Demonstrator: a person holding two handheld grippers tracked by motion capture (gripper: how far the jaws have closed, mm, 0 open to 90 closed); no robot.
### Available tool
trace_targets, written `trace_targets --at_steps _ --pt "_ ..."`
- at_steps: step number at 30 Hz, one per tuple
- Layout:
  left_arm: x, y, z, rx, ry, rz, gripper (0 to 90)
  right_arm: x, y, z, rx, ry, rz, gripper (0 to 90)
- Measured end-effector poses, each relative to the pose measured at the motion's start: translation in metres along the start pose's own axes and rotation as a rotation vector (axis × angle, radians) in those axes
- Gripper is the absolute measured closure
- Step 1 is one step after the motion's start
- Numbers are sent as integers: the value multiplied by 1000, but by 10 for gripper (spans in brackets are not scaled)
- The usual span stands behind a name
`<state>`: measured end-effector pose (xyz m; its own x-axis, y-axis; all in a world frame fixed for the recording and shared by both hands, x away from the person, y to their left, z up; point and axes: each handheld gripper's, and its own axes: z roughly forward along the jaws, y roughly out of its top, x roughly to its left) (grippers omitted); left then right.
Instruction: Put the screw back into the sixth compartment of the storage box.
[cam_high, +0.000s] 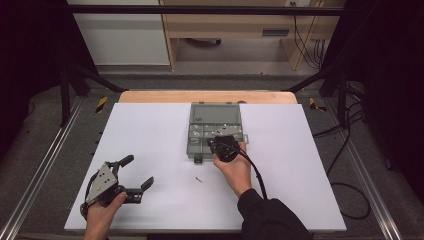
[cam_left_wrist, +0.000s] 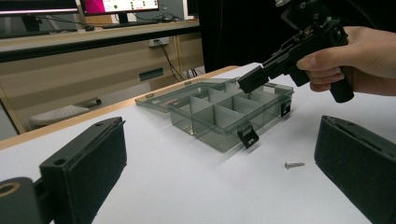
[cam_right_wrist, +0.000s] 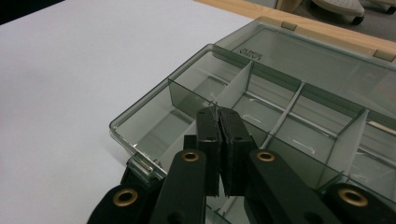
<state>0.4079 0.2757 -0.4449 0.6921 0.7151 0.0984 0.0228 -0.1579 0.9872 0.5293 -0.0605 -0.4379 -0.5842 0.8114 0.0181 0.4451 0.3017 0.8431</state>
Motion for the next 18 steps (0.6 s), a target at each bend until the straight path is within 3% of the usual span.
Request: trace_targets --at_steps 4,11,17,18 --pt "0 0 0 -2 -1 0 23 1 -2 6 16 -1 14 877" --pt "0 0 0 -2 -3 0 23 0 -2 5 28 -27 29 703" --pt "0 0 0 4 -3 6 22 4 2 -9 30 -16 -23 504" --pt "0 0 0 4 -3 6 22 4 2 -9 30 -16 -23 504"
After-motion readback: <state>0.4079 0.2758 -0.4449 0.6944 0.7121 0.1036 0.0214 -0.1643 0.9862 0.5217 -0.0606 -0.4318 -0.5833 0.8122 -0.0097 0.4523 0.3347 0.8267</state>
